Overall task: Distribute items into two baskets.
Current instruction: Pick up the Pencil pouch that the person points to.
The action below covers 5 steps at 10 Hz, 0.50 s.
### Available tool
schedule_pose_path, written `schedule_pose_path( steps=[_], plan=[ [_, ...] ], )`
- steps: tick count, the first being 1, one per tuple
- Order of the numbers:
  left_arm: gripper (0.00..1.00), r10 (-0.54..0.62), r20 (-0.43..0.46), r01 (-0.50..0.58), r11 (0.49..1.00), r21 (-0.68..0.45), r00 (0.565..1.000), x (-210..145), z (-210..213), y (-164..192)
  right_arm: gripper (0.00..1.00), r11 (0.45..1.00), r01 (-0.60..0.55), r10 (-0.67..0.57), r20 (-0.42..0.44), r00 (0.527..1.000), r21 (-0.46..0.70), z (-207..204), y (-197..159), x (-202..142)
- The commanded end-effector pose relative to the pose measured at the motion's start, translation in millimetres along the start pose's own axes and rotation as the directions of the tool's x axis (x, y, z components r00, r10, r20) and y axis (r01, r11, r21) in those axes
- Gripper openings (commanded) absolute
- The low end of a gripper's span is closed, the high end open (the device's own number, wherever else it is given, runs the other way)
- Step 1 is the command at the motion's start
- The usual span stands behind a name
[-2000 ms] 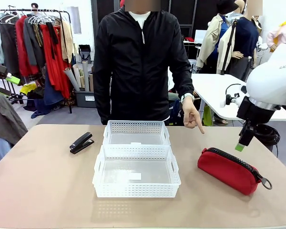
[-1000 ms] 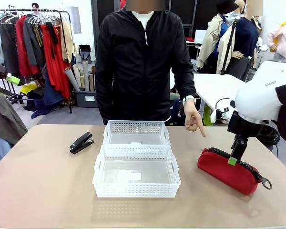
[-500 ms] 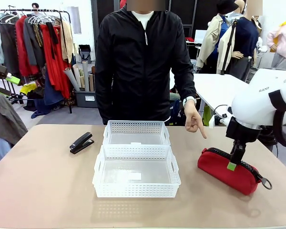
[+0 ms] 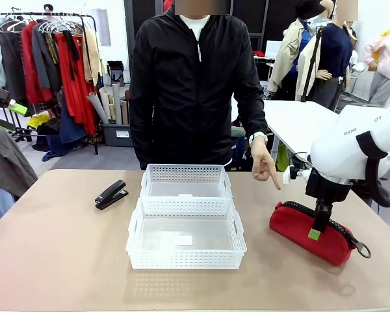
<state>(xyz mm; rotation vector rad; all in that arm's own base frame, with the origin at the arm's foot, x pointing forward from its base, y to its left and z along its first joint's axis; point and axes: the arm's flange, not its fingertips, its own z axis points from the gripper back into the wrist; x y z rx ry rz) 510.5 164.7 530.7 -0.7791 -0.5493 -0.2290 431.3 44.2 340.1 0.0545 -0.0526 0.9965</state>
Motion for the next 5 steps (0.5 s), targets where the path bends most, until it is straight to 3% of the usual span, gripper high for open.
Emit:
schedule_pose_path(
  steps=[1,3,5],
  plan=[
    [1.0,0.002,0.009,-0.002,1.0,-0.006,1.0,0.2,1.0,-0.4,1.0,1.0,-0.024,0.024,0.031,0.999,-0.006,-0.4,-5.8,-3.7],
    [1.0,0.002,0.009,-0.002,1.0,-0.006,1.0,0.2,1.0,-0.4,0.97,1.0,-0.023,0.023,0.03,0.999,-0.008,-0.4,-5.5,-3.7],
    [1.0,0.002,0.009,-0.002,1.0,-0.006,1.0,0.2,1.0,-0.4,0.57,1.0,-0.018,0.018,0.028,0.999,-0.011,1.5,-6.0,-3.8]
  ],
)
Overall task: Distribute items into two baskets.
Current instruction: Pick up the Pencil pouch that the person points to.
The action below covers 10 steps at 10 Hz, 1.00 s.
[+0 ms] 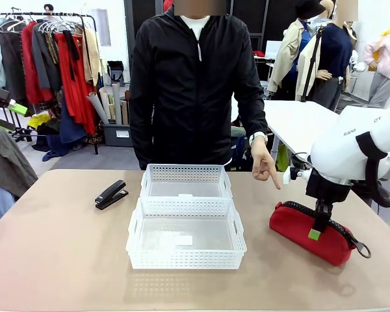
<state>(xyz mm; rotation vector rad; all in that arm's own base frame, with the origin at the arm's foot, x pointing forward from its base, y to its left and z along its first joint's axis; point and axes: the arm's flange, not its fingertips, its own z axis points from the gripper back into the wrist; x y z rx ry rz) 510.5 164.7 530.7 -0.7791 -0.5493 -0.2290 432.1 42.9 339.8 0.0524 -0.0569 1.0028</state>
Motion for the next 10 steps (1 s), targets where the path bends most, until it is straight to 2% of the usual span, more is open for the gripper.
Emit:
schedule_pose_path(
  steps=[1,3,9,10],
  plan=[
    [1.0,0.002,0.009,-0.002,1.0,-0.006,1.0,0.2,1.0,-0.4,0.37,1.0,-0.012,0.012,0.028,1.0,-0.012,3.3,-4.2,-3.3],
    [1.0,0.002,0.009,-0.002,1.0,-0.006,1.0,0.2,1.0,-0.4,0.0,1.0,-0.012,0.013,0.024,1.0,-0.012,3.4,-5.0,-2.5],
    [1.0,0.002,0.009,-0.002,1.0,-0.006,1.0,0.2,1.0,-0.4,0.0,0.999,-0.012,0.01,0.049,0.999,0.039,4.3,-12.0,1.0],
    [1.0,0.002,0.009,-0.002,1.0,-0.006,1.0,0.2,1.0,-0.4,0.0,1.0,0.0,0.0,0.007,1.0,-0.006,2.5,-2.2,1.0]
  ],
)
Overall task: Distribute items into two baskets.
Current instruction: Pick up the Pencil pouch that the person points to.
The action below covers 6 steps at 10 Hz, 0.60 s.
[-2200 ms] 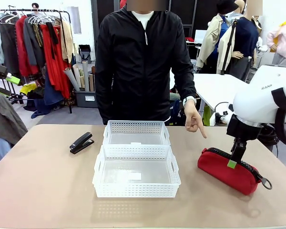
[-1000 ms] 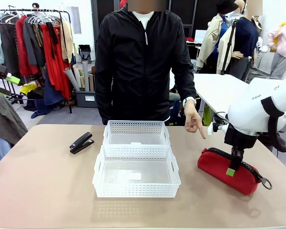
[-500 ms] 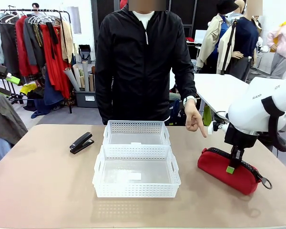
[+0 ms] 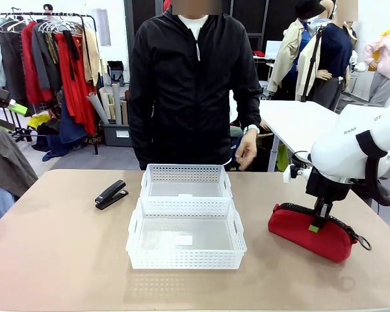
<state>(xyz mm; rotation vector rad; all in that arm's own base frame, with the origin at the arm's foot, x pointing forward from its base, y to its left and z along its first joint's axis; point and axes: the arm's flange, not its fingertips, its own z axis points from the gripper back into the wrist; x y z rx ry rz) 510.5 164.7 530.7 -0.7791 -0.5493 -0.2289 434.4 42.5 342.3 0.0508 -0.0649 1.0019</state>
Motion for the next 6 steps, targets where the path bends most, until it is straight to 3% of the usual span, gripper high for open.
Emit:
schedule_pose_path(
  steps=[1,5,6],
  plan=[
    [1.0,0.002,0.009,-0.002,1.0,-0.006,1.0,0.2,1.0,-0.4,0.0,1.0,0.0,0.0,0.001,1.0,-0.001,0.1,-0.2,-0.1],
    [1.0,0.002,0.009,-0.002,1.0,-0.006,1.0,0.2,1.0,-0.4,0.0,1.0,0.0,0.0,0.0,1.0,0.0,0.0,0.1,0.0],
    [1.0,0.002,0.009,-0.002,1.0,-0.006,1.0,0.2,1.0,-0.4,0.0,0.997,-0.076,0.076,-0.037,0.996,-0.005,9.6,-3.3,0.5]
  ],
)
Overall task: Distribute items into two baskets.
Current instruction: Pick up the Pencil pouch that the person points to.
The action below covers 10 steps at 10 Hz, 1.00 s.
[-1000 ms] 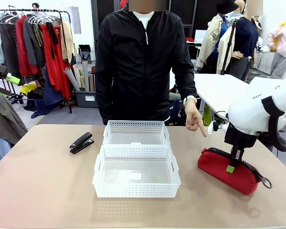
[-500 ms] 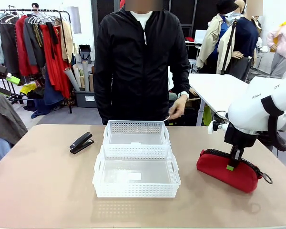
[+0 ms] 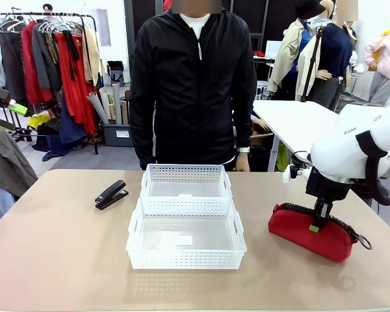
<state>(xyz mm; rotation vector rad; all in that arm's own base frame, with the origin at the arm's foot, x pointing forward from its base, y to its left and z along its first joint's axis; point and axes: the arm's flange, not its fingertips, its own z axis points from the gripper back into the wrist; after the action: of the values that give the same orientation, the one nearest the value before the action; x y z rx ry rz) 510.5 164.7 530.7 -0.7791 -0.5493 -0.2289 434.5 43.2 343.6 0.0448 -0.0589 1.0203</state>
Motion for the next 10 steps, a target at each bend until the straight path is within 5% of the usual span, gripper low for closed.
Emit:
schedule_pose_path(
  steps=[1,10],
  plan=[
    [1.0,0.002,0.009,-0.002,1.0,-0.006,1.0,0,1,0,0.0,0.994,-0.107,0.107,-0.029,0.994,-0.003,19,-7,-1],
    [1.0,0.002,0.009,-0.002,1.0,-0.006,1.0,0,1,0,0.0,0.959,-0.276,0.278,0.028,0.96,-0.07,145,-11,4]
  ],
)
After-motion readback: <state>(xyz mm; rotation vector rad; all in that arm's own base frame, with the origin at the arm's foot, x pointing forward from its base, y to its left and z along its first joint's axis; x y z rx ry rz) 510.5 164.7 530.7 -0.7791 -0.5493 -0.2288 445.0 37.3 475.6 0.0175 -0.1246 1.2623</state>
